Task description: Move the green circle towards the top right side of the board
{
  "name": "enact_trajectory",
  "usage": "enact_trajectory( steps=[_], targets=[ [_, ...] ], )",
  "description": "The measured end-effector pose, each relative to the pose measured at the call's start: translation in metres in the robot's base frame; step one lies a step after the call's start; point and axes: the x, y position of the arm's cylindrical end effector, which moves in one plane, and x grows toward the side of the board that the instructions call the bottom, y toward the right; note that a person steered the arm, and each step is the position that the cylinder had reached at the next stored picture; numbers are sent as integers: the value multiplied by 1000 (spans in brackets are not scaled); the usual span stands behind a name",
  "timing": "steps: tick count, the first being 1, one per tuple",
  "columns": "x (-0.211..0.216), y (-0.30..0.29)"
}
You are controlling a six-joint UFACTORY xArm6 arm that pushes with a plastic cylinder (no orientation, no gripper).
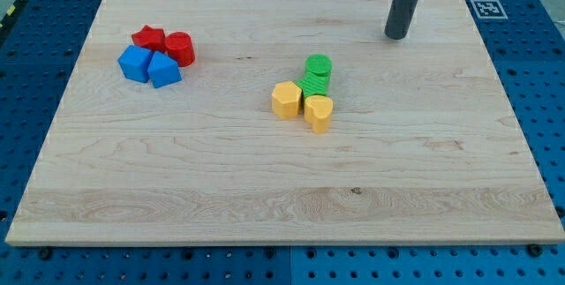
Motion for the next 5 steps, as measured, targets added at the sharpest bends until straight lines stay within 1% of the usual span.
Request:
enact_trajectory(
  steps=[3,4,5],
  targets=[
    [0,-1],
    [0,-29],
    [0,-30]
  ],
)
